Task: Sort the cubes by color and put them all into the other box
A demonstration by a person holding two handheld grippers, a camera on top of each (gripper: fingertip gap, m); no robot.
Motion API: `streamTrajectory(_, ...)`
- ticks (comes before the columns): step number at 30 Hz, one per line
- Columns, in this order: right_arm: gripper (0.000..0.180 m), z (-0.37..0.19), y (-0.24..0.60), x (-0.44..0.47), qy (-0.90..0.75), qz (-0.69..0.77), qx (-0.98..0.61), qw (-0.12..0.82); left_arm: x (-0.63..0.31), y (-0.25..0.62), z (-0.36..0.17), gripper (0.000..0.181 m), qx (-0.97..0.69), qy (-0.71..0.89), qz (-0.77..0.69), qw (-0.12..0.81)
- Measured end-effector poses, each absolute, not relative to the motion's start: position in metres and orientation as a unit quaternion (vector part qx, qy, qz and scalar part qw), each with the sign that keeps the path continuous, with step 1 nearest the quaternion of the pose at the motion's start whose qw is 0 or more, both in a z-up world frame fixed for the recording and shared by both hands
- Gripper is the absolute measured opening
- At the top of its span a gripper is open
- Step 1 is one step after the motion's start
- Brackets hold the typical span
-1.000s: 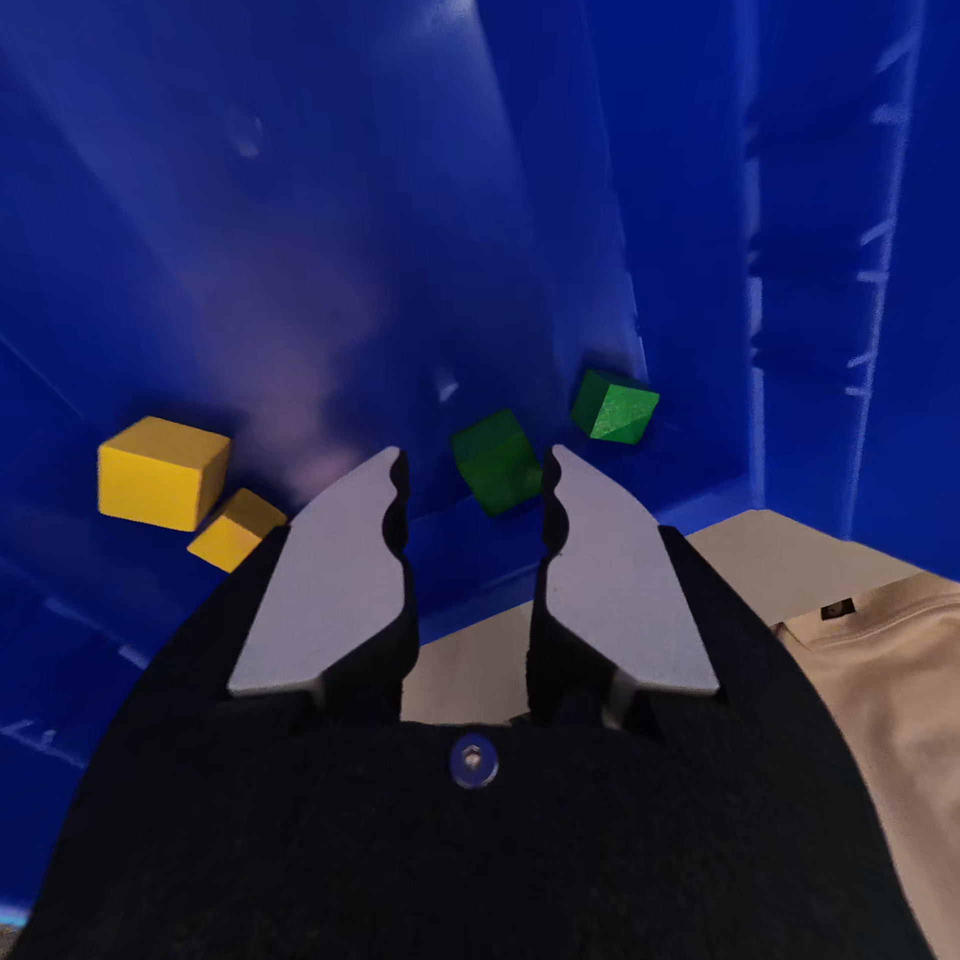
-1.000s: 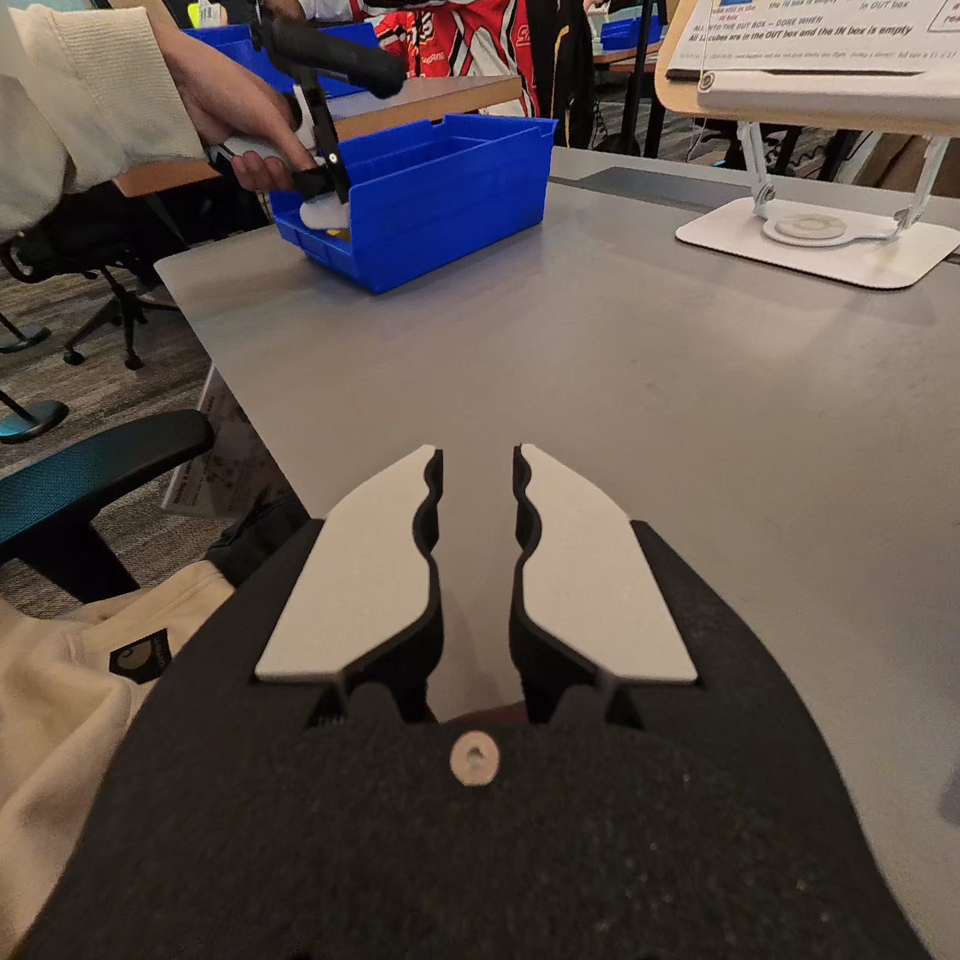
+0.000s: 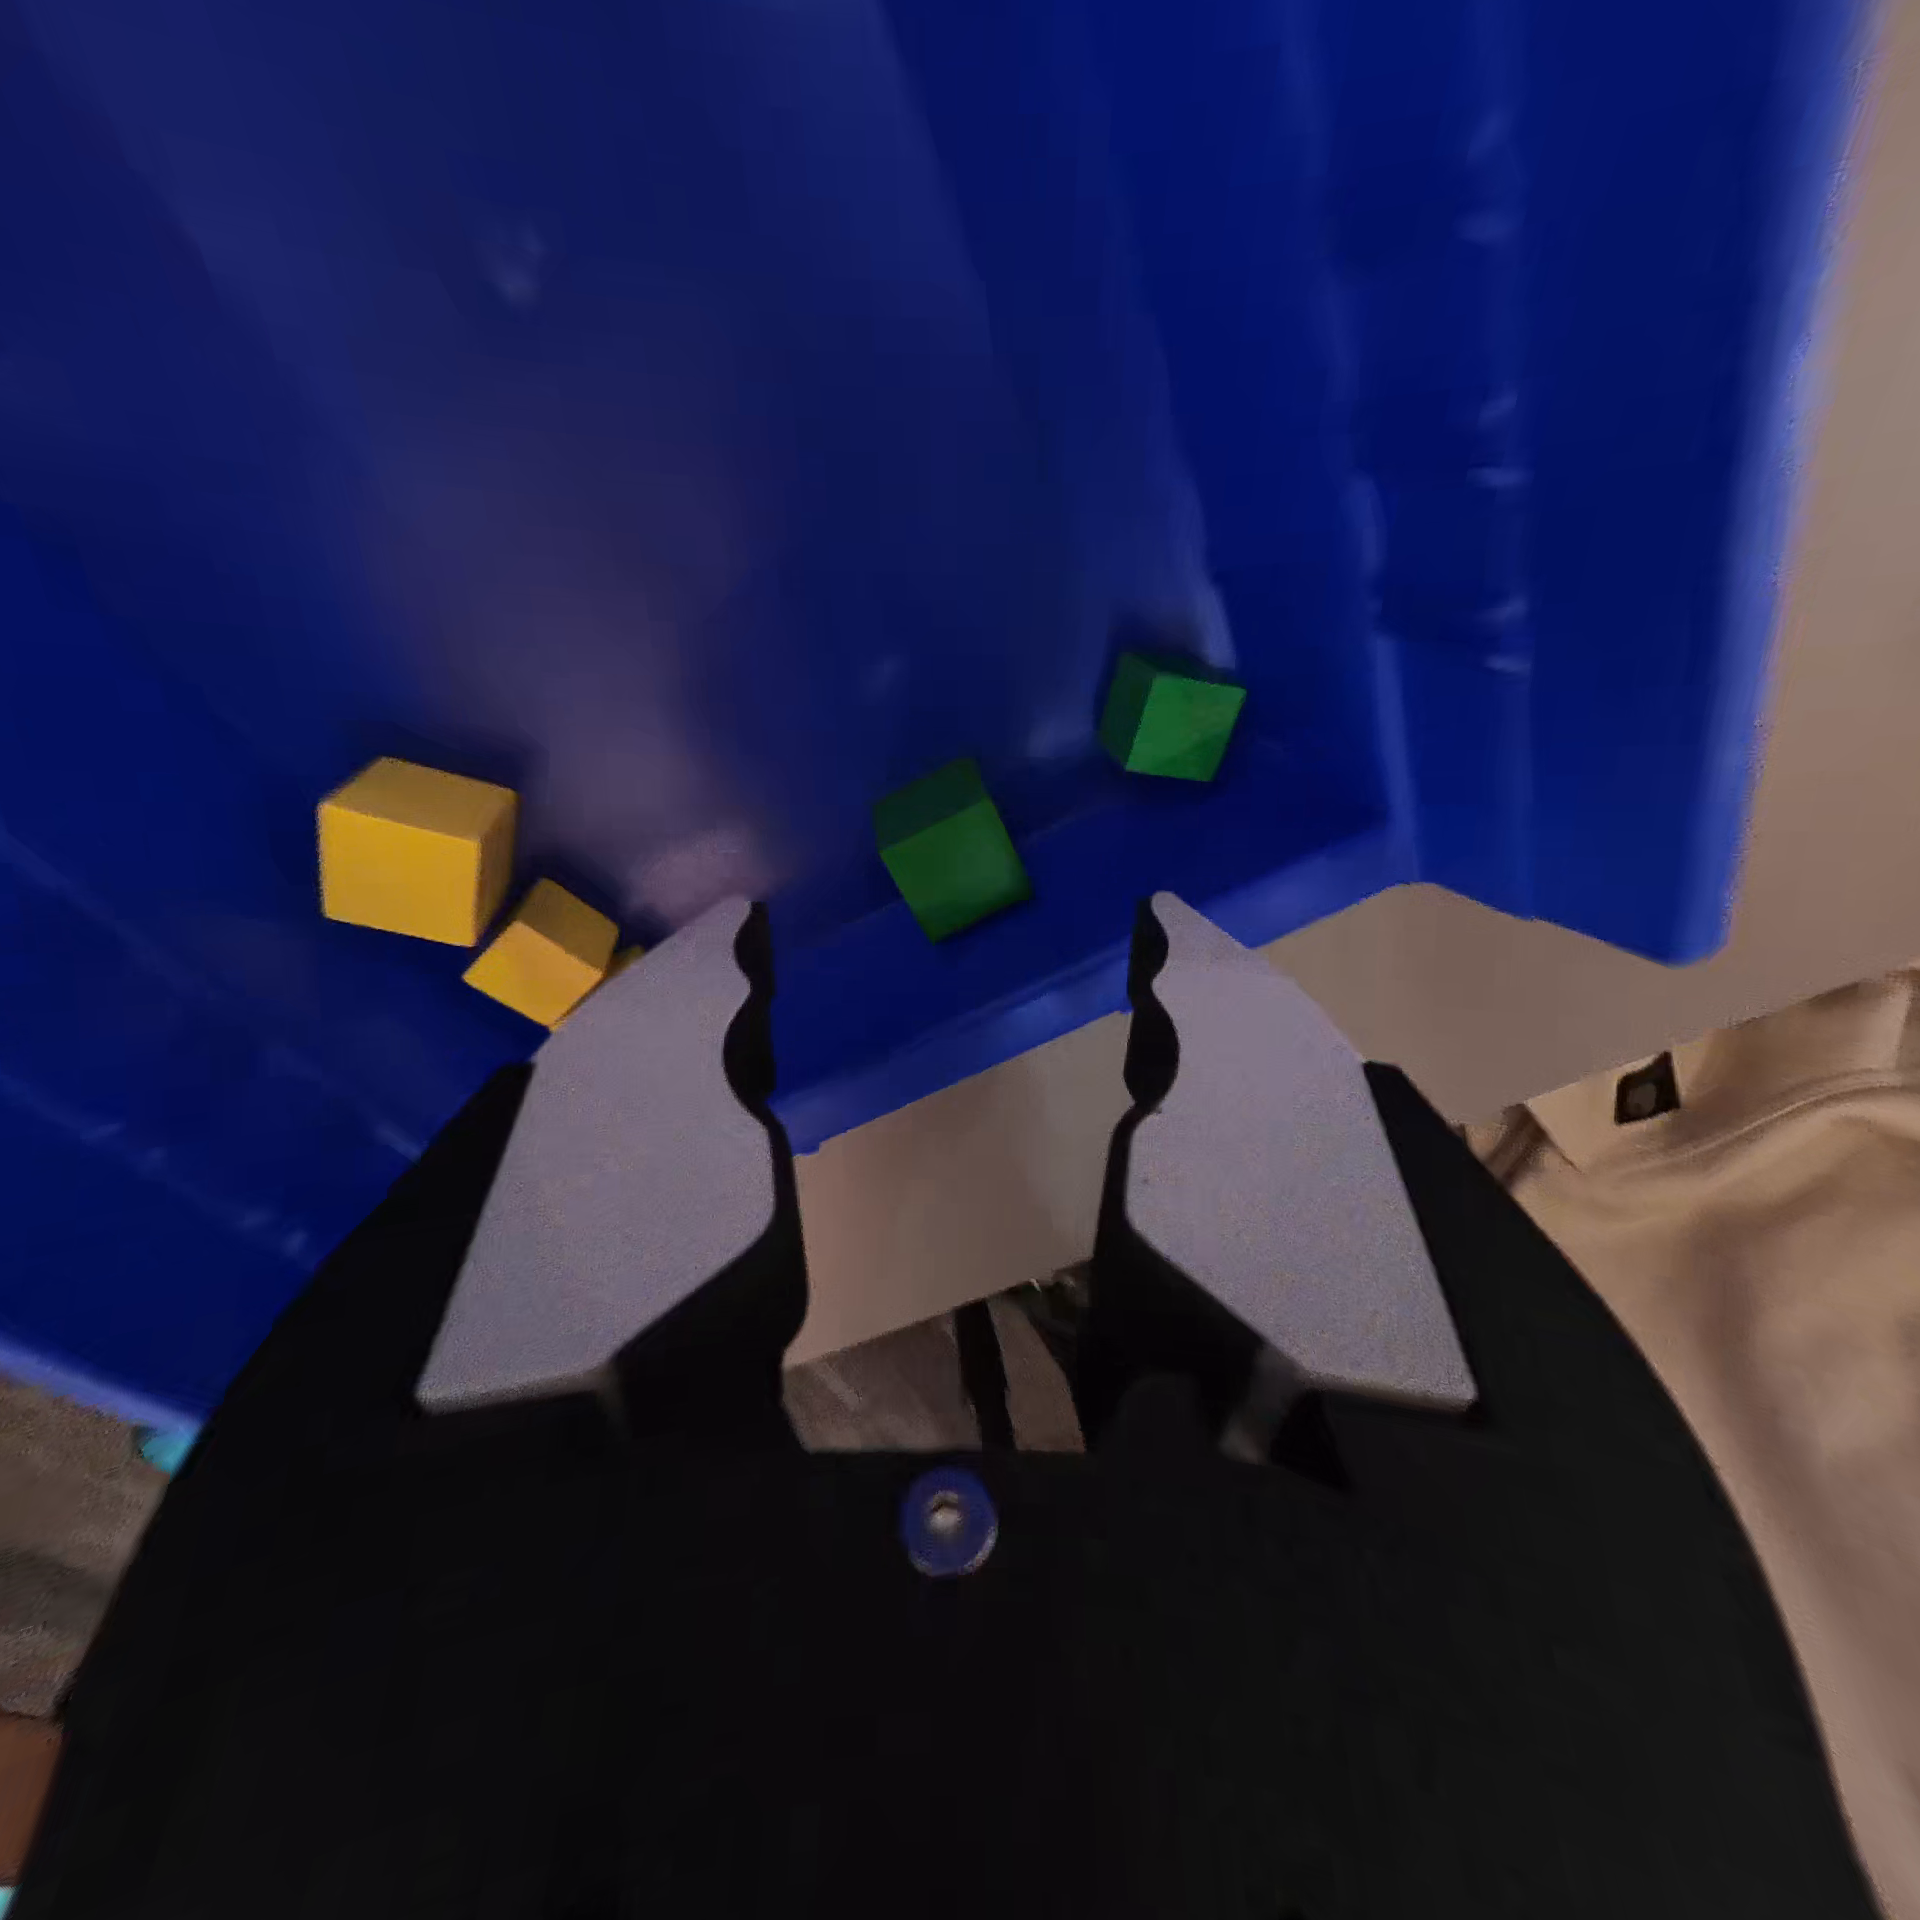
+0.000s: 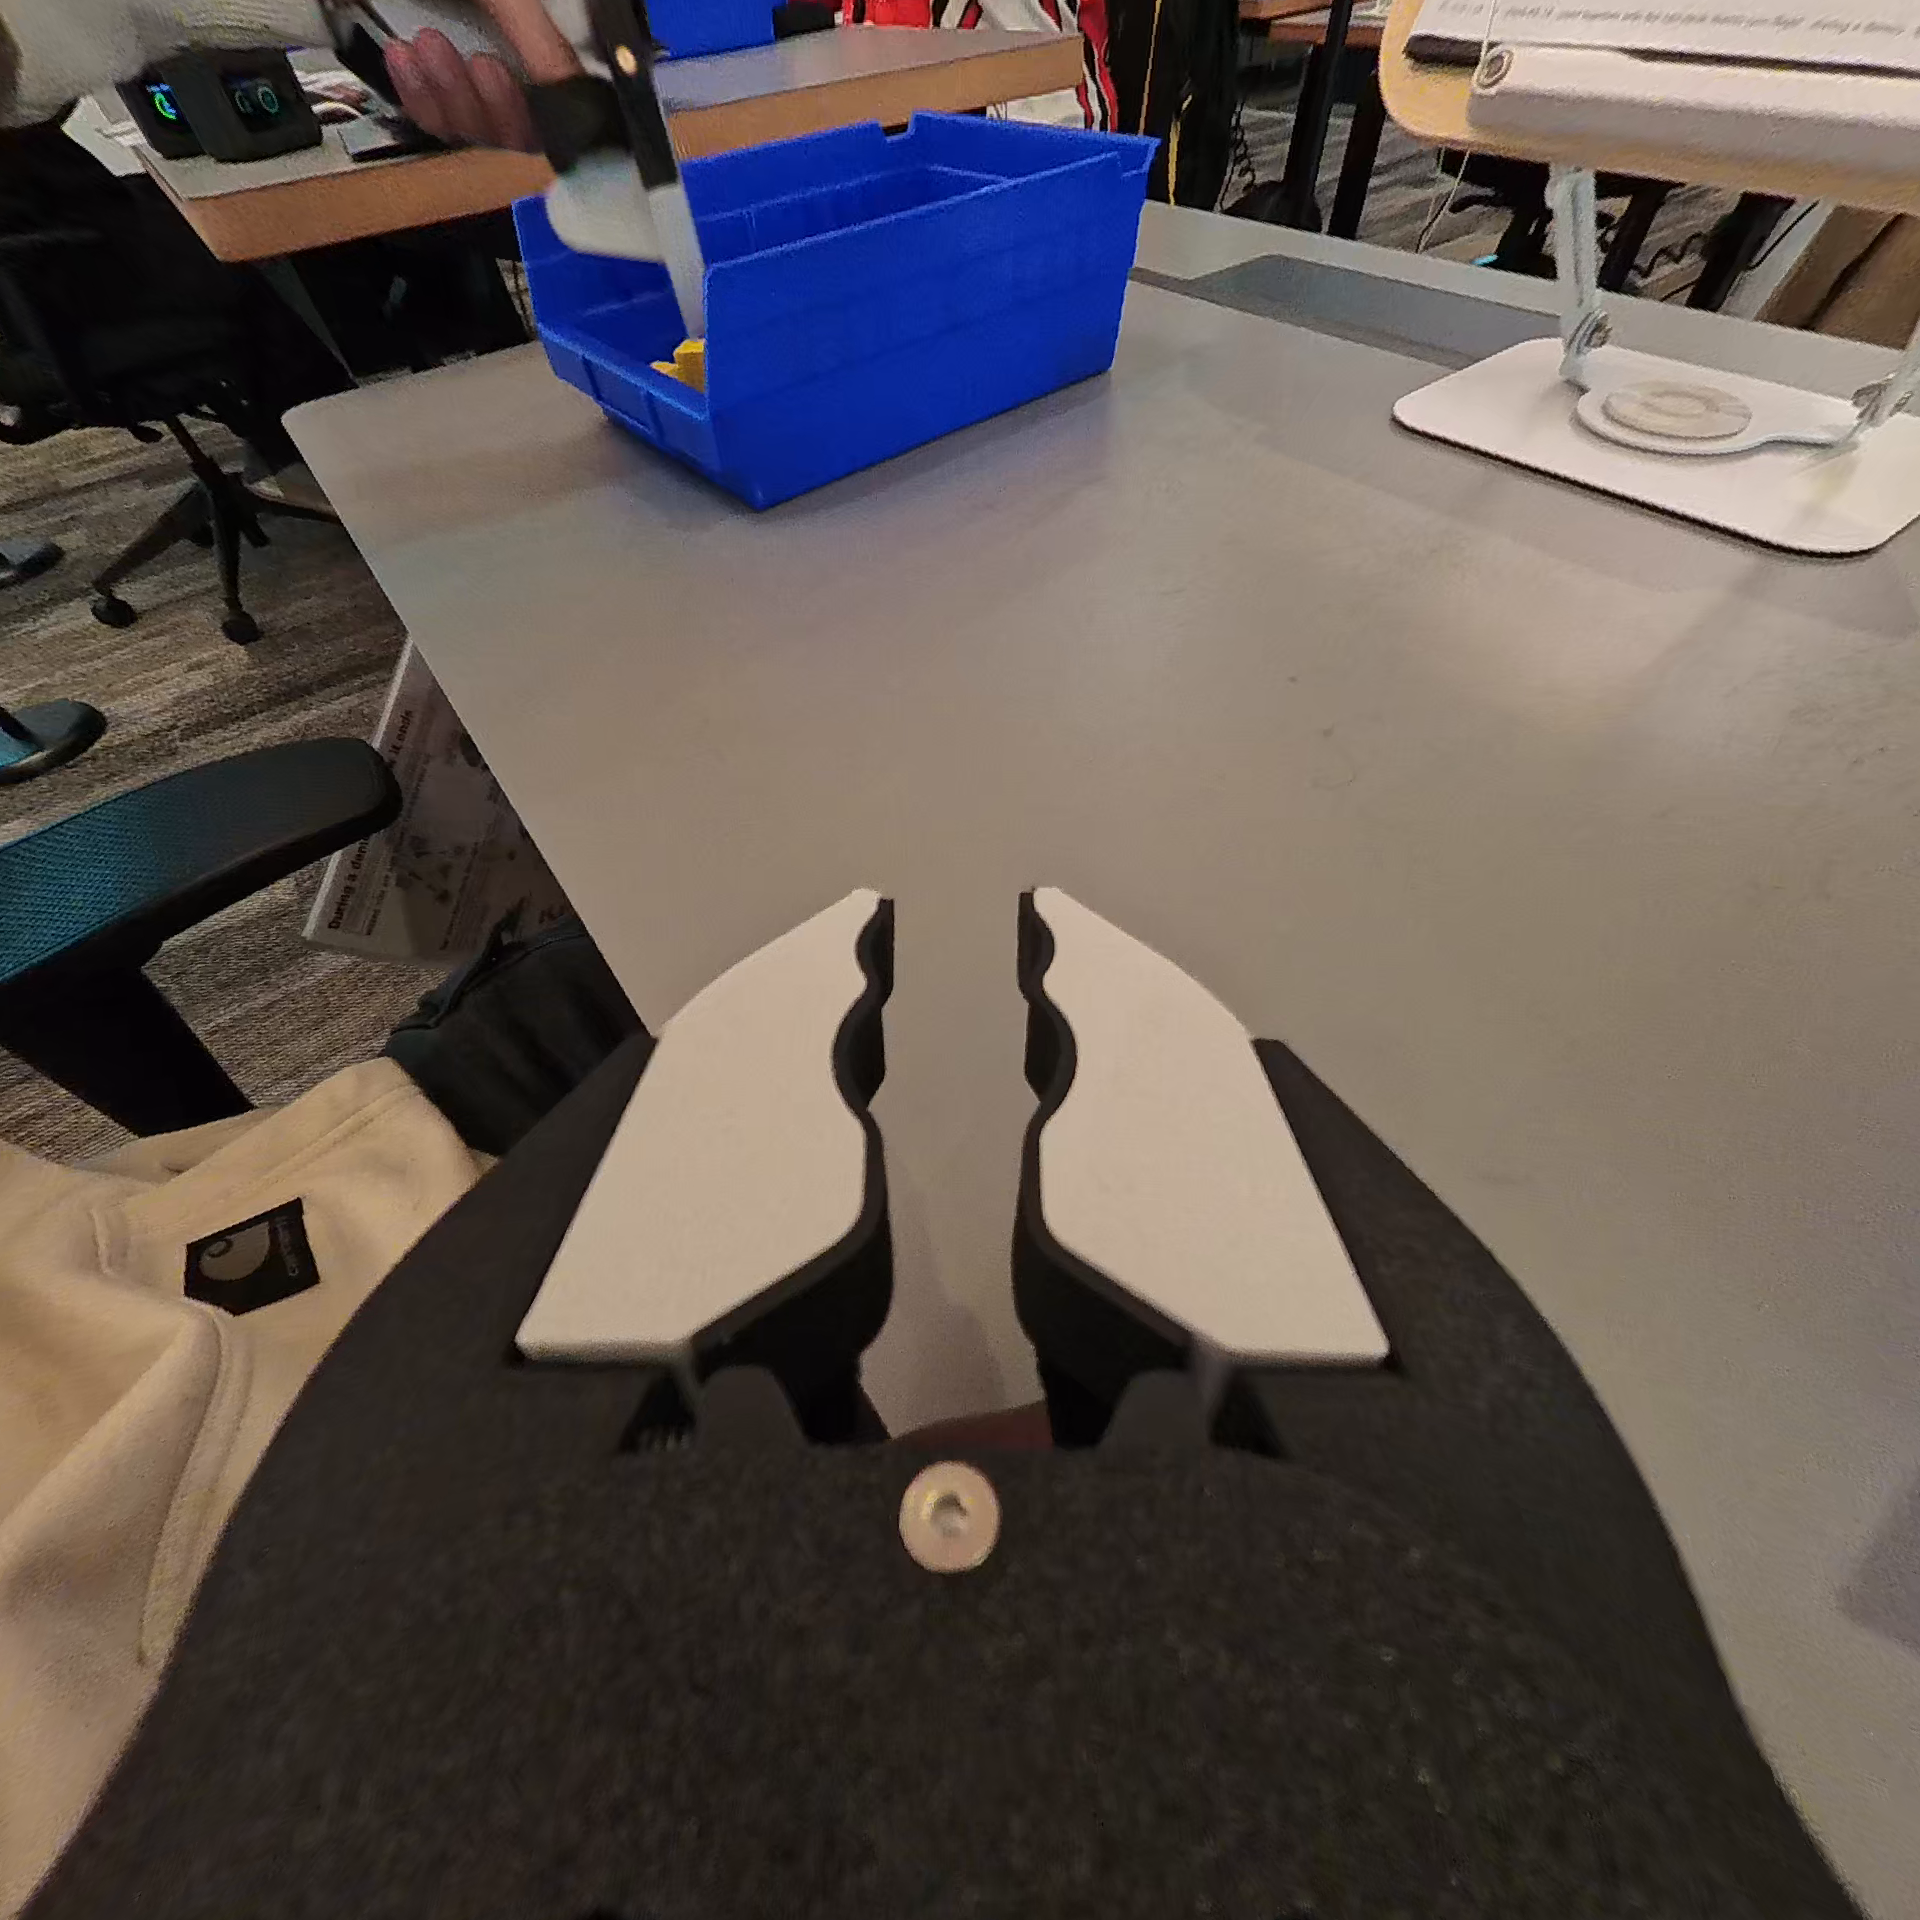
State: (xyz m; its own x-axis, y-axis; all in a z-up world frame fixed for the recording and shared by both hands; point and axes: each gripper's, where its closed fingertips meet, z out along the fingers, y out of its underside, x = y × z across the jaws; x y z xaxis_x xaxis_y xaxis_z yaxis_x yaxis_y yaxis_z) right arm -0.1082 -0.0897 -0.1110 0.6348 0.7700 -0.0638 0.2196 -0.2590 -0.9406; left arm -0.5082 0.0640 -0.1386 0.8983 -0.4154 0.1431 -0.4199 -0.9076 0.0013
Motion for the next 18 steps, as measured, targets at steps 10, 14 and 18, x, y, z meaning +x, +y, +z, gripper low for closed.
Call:
streamTrajectory(10,0.022,-0.107,-0.093,-0.105,-0.341,0.26,-0.741,0.516,-0.508,0.058,-0.181,0.032,0.981,-0.119,0.077,0.134)
streamTrajectory(14,0.022,-0.107,-0.092,-0.1,-0.334,0.266,-0.743,0.515,-0.51,0.058,-0.183,0.03,0.98,-0.145,0.039,0.134)
streamTrajectory(18,0.022,-0.107,-0.091,-0.096,-0.33,0.268,-0.743,0.516,-0.512,0.069,-0.165,0.03,0.982,-0.166,0.032,0.088)
